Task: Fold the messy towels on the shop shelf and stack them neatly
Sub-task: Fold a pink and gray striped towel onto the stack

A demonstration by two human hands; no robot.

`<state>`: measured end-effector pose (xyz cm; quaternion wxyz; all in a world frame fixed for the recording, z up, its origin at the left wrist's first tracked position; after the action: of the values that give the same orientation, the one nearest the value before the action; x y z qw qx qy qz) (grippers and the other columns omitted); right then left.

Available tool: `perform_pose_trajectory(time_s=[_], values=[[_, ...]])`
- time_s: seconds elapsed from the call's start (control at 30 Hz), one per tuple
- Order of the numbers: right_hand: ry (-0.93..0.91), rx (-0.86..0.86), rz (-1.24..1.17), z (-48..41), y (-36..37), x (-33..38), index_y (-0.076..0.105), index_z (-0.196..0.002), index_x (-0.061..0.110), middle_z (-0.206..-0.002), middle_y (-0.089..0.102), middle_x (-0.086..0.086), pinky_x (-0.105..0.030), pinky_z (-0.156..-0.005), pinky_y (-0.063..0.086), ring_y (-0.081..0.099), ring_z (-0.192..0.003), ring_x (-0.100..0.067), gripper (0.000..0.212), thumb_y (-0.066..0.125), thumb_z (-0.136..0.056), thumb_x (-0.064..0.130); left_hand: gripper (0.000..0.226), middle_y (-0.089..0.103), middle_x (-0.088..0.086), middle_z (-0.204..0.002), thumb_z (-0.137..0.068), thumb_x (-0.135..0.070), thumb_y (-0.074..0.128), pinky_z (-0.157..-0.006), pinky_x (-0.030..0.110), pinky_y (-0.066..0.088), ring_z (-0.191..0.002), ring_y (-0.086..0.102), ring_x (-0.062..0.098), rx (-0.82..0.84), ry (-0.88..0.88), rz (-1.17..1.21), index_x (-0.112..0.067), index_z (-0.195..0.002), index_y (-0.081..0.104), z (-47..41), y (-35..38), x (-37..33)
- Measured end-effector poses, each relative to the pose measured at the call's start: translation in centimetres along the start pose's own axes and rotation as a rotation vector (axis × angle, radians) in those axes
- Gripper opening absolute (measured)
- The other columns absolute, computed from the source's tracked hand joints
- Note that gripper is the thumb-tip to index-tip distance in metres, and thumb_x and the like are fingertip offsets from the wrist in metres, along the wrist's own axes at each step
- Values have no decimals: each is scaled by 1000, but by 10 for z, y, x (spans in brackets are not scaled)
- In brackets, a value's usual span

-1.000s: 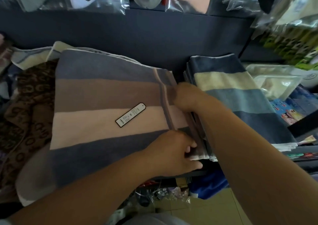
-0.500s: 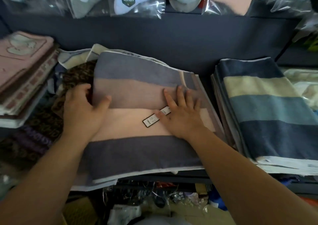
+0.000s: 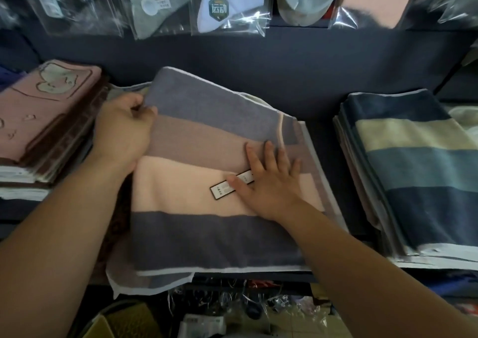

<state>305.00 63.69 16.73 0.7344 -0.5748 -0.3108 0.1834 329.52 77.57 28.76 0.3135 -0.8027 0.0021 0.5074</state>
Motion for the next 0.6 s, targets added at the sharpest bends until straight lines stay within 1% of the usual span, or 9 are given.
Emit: perform_pose_trajectory(time_s=[0.1,0.23,0.27,0.33,0.4,0.43,0.47,0.53,0.6], values=[[-1,30,-123,-1,5,30,-8,-157,40,-167,-19,-9,-60,-118,-15,-18,-153,-32,88,15,-85,85,14,73,1,-95,-93,-27,58,-85,41,56,-87,68,24,-3,76,-95,-21,-98,70,-11,-23,-3],[-18,47,-231,2,4,44,-3,-159,39,-167,-17,-8,-56,-121,-12,-17,-153,-32,83,22,-90,79,15,69,13,-85,-96,-23,58,-77,38,50,-82,64,33,48,130,-314,-10,-93,67,-15,-18,8],[-28,21,-248,3,0,40,2,-158,40,-168,-12,-7,-55,-122,-8,-12,-154,-31,80,24,-91,78,17,67,15,-80,-96,-24,59,-74,38,47,-80,63,35,63,123,-349,-9,-92,66,-14,-14,13],[-20,-75,-301,3,-13,21,22,-156,41,-169,9,-4,-51,-123,9,10,-154,-30,70,32,-94,72,18,62,11,-77,-96,-27,60,-73,36,43,-80,61,33,61,93,-348,-9,-97,64,-10,-8,19],[7,-214,-379,3,-31,-6,51,-143,29,-153,43,-6,-44,-116,30,39,-139,-30,55,46,-97,60,22,61,5,-86,-93,-28,64,-77,34,42,-85,58,27,22,90,-316,-14,-110,62,-3,-11,16],[0,-298,-390,3,-42,-19,63,-131,21,-137,57,-9,-41,-109,38,50,-128,-30,46,54,-97,51,28,60,4,-94,-92,-28,66,-79,35,42,-89,56,25,-2,104,-313,-16,-116,59,2,-15,12],[-7,-375,-386,3,-52,-30,69,-118,13,-121,65,-12,-39,-101,43,57,-116,-32,38,60,-96,43,34,58,5,-101,-90,-27,68,-81,36,41,-93,53,24,-31,131,-324,-17,-121,57,8,-19,5],[35,-464,-400,1,-65,-56,74,-102,8,-101,69,-14,-35,-86,46,62,-101,-34,32,64,-92,36,35,60,8,-106,-88,-27,70,-82,36,40,-98,54,25,-80,237,-350,-18,-120,59,23,-23,-19],[139,-450,-456,-5,-70,-83,74,-99,8,-97,71,-12,-33,-79,48,64,-96,-32,29,63,-91,34,22,64,0,-92,-87,-31,71,-76,33,44,-87,60,20,-8,332,-302,-23,-106,65,49,-9,-46]])
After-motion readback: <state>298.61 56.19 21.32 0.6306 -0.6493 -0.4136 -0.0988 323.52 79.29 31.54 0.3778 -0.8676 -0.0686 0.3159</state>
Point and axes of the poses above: each hand's wrist, its own z-axis away from the middle knuckle, its own y-axis out of the palm, x = y × z, the point moved 10 cm from there along -z, towards the middle knuckle
